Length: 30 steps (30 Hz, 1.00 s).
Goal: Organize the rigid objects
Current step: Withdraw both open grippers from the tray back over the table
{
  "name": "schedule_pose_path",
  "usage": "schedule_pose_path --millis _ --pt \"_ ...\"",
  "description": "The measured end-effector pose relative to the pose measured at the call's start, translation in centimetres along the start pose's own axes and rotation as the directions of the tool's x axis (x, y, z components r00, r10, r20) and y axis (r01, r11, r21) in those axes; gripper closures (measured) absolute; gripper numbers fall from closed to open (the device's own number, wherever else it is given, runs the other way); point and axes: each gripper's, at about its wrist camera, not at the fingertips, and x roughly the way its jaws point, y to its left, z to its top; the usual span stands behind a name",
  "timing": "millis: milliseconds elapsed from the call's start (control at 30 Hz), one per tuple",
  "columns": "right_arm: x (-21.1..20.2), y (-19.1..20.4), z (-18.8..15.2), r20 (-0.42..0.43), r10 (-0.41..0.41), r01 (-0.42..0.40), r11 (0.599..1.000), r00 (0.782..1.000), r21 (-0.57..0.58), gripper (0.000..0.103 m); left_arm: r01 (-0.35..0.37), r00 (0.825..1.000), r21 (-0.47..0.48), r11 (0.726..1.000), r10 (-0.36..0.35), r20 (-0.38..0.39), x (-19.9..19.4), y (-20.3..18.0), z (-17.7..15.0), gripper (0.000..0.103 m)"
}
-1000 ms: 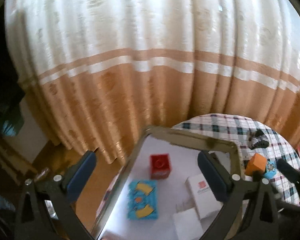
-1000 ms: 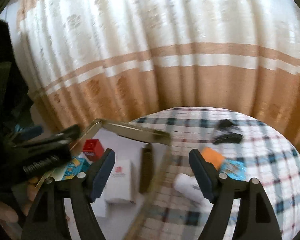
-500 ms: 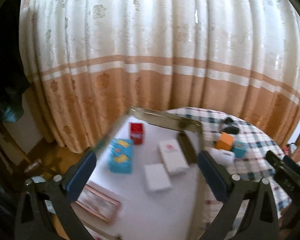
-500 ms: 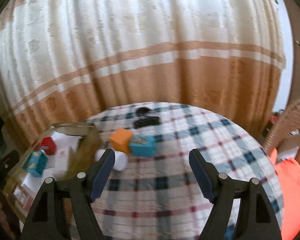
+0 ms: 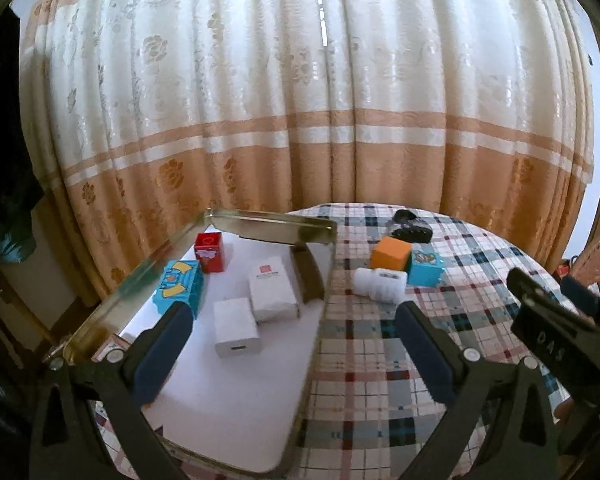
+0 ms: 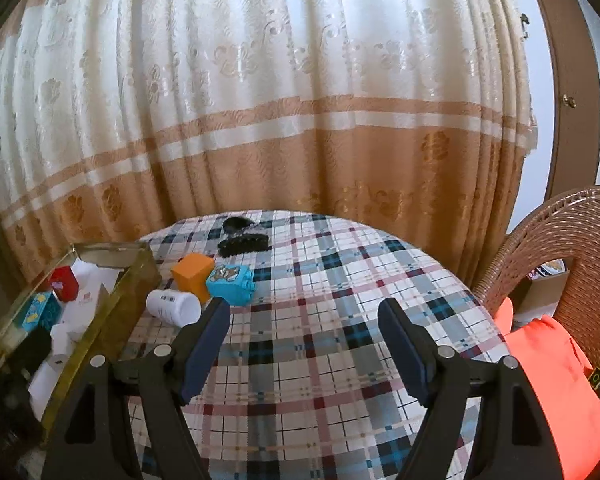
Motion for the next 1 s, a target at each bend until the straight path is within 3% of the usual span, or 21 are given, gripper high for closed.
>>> schedule_pose_path --millis 300,467,767,1000 --pt "-1.0 -0.3 -0.4 0.017 -0.011 0.011 1.0 1.0 0.007 0.024 0.009 1.0 0.031 0.999 -0.009 0.015 -0.4 -1.7 -1.6 0.0" --pt "-0.8 0.3 -0.7 -0.018 -0.008 0.008 1.0 1.0 -0.013 0.024 0.005 1.0 0.042 0.999 -0.006 0.021 -0.9 -2.0 -2.0 0.001" --pt "-0.6 -1.7 -1.4 -0.058 -0.013 0.019 0.996 0.998 0.09 0.024 0.029 1.0 0.08 0.996 -0.028 -0.005 -1.5 -3.2 -2.7 0.001" --pt "-0.6 -2.0 -1.4 -0.066 0.01 -0.004 0.995 0.998 0.103 0.024 0.036 0.999 0.086 0.996 -0.034 -0.021 -1.8 -3.6 -3.0 0.001"
